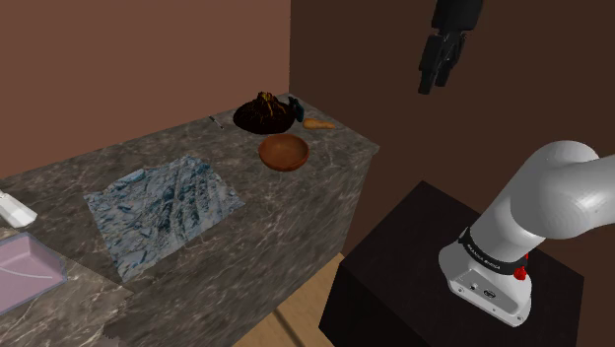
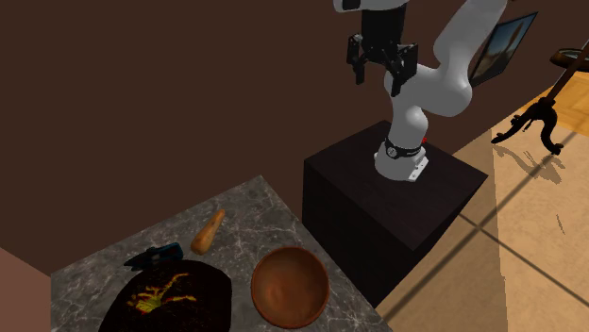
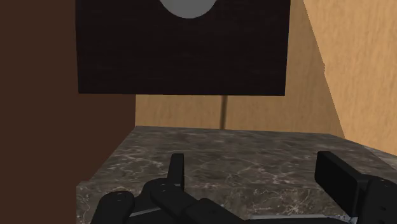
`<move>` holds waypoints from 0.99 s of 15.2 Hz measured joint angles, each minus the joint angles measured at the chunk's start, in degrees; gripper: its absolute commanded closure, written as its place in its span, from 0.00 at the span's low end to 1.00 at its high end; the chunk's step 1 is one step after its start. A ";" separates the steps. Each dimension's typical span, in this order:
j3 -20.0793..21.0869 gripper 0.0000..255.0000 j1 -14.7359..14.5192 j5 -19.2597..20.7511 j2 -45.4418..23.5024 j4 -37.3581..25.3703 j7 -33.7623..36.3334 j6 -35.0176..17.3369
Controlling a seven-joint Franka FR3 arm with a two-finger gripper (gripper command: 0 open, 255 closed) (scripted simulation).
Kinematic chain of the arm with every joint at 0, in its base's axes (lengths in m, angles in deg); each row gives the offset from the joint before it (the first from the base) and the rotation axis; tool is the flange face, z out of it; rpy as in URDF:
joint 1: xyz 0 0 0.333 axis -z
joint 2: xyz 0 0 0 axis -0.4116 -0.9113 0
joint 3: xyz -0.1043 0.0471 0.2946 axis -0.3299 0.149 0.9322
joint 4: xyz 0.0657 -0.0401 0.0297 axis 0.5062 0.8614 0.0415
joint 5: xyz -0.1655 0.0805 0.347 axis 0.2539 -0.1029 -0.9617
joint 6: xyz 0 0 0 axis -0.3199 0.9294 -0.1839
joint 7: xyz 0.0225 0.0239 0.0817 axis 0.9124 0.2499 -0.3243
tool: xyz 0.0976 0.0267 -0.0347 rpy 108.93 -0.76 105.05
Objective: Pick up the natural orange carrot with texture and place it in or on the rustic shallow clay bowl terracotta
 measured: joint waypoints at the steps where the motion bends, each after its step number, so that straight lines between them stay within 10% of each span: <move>1: 0.00 0.00 0.00 0.00 0.00 0.00 0.00 0.00; 15: -7.34 0.00 0.03 2.82 -22.08 -1.70 -14.22 -20.70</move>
